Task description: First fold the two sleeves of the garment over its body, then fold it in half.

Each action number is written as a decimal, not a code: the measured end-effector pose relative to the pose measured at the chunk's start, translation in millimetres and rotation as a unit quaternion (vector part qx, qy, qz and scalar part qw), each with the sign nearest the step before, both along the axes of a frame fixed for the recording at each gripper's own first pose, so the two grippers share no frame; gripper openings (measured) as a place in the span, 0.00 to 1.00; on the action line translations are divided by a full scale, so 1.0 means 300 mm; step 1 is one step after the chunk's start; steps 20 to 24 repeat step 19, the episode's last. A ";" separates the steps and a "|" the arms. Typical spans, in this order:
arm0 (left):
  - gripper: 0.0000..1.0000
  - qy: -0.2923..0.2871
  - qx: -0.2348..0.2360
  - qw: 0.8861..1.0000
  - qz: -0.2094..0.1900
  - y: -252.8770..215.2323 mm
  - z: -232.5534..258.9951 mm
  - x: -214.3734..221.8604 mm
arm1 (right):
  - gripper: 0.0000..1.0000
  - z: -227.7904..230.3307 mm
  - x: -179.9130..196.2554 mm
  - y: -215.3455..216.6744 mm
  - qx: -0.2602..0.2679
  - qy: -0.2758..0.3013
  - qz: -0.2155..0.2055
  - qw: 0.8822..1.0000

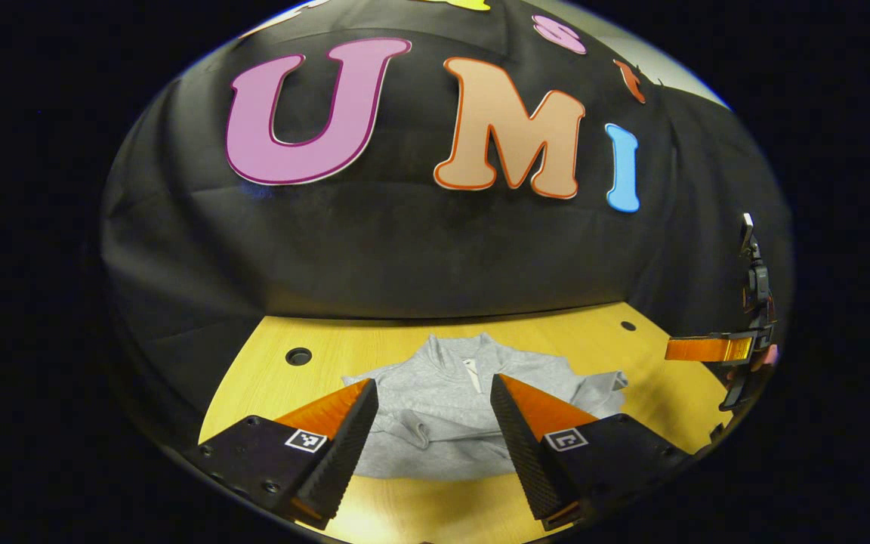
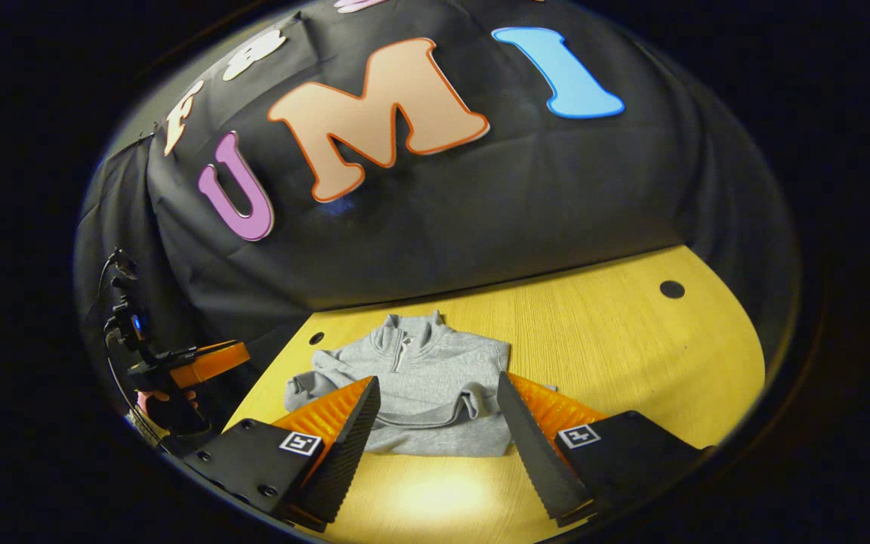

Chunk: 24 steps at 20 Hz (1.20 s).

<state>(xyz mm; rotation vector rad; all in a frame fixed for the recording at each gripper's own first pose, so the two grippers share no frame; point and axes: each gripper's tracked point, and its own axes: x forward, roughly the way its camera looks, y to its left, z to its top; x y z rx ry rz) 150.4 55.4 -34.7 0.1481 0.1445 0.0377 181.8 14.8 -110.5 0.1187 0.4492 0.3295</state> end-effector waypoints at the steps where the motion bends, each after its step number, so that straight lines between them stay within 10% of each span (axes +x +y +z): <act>1: 0.88 -0.002 0.002 1.000 -0.001 -0.009 0.011 -0.043 | 0.98 0.033 -0.034 -0.006 -0.002 -0.011 0.001 1.000; 14: 0.90 0.017 -0.017 0.999 0.048 -0.126 -0.167 -0.488 | 0.98 0.148 -0.499 -0.072 -0.019 -0.079 -0.055 0.995; 24: 0.90 0.071 -0.074 0.994 0.025 -0.194 -0.307 -0.514 | 0.98 0.110 -0.546 -0.115 -0.026 -0.073 -0.087 0.993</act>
